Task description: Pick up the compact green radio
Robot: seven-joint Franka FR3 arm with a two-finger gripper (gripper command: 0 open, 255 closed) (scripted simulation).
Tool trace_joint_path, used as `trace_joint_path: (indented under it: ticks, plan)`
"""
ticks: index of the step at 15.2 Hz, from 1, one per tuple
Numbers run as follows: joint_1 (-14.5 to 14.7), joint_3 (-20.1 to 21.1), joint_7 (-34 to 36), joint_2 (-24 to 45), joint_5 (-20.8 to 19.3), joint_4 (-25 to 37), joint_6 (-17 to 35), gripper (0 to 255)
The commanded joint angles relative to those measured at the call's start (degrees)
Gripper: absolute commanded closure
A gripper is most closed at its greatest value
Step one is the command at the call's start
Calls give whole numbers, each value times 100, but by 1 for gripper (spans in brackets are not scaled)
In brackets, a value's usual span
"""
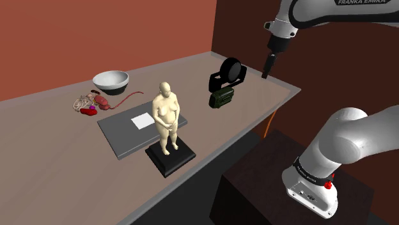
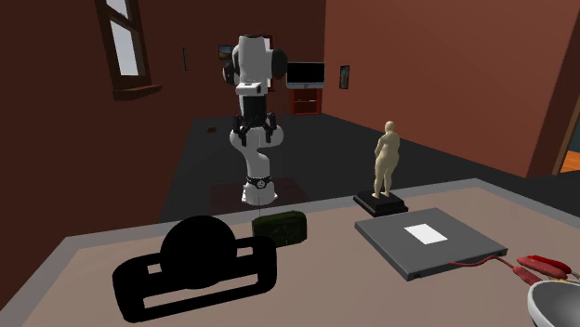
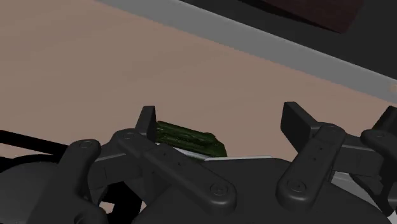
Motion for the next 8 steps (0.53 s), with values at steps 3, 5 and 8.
trace_joint_path:
  ticks: [3,5,8]
  plan:
    - [338,-465,-1266,731,-176,35,795,0]
    - [512,-684,-1888,1113,-207,93,1161,0]
    - [789,-985,-2837,1727,-166,242,1680,0]
